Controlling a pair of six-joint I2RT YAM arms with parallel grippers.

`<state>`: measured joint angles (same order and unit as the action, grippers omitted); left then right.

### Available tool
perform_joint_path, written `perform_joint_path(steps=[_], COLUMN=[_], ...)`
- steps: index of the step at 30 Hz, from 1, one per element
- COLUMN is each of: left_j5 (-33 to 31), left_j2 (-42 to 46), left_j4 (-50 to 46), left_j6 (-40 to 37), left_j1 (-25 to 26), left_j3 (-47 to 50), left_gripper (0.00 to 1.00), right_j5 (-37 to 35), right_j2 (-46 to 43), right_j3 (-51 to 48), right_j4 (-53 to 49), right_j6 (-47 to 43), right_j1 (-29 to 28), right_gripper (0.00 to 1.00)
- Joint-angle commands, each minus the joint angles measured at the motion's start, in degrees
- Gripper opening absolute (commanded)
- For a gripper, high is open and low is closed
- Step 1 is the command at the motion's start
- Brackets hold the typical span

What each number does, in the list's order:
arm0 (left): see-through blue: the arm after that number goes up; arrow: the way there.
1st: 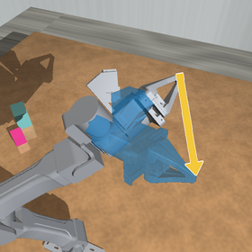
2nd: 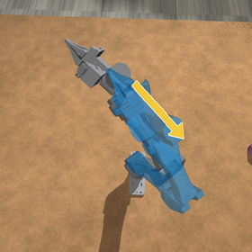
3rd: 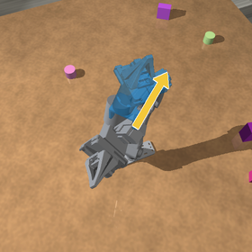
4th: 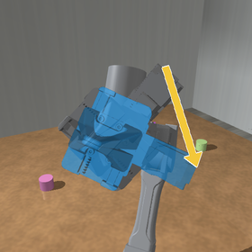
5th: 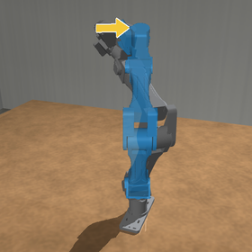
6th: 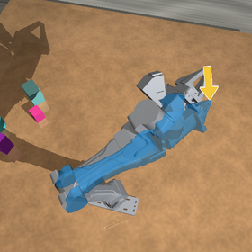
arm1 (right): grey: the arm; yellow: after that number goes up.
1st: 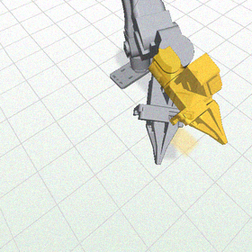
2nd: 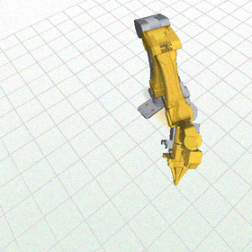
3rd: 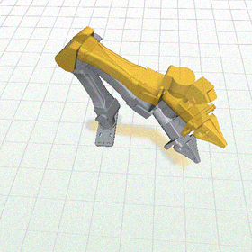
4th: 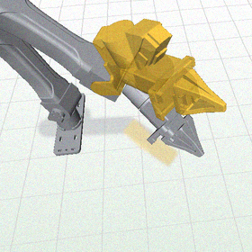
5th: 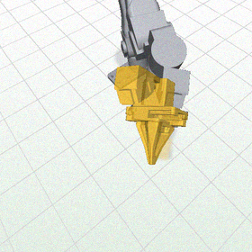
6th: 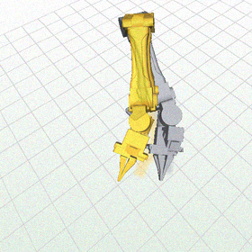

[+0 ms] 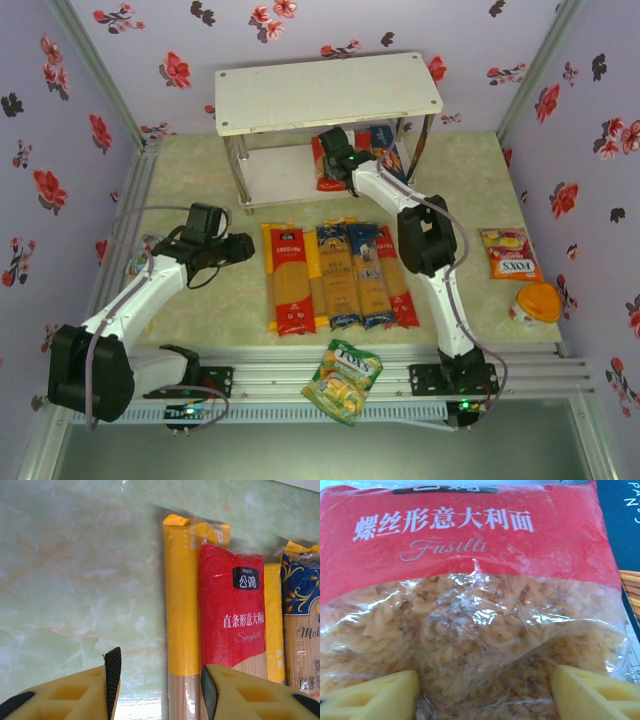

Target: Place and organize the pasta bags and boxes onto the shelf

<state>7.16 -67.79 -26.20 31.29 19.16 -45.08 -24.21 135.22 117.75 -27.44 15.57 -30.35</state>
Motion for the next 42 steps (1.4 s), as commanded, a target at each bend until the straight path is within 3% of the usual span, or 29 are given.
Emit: perform_joint_path(steps=[1, 18, 25, 34, 42], left_j5=[0.59, 0.58, 0.40, 0.32, 0.25], left_j2=[0.21, 1.34, 1.23, -0.69, -1.42], left_j4=[-1.10, -0.80, -0.46, -0.69, -0.70], left_j6=[-1.03, -1.60, -1.61, -2.37, -2.53], left_j1=[-0.52, -0.52, -0.50, -0.61, -0.77], left_j3=[-0.51, -0.45, -0.54, -1.66, -1.94], left_gripper=[0.48, 0.47, 0.47, 0.47, 0.47], right_j5=[0.12, 0.30, 1.19, 0.55, 0.41], right_j2=[0.12, -14.87, -9.80, -0.71, 1.97], right_j3=[-3.42, -18.71, -11.17, 0.91, 2.19], right_j4=[-2.54, 6.47, 2.75, -2.86, -2.02], right_j6=[-0.03, -0.02, -1.07, 0.01, 2.32], right_j1=[0.91, -1.73, -1.74, -1.29, -0.86], right_gripper=[0.77, 0.86, 0.79, 0.78, 0.77])
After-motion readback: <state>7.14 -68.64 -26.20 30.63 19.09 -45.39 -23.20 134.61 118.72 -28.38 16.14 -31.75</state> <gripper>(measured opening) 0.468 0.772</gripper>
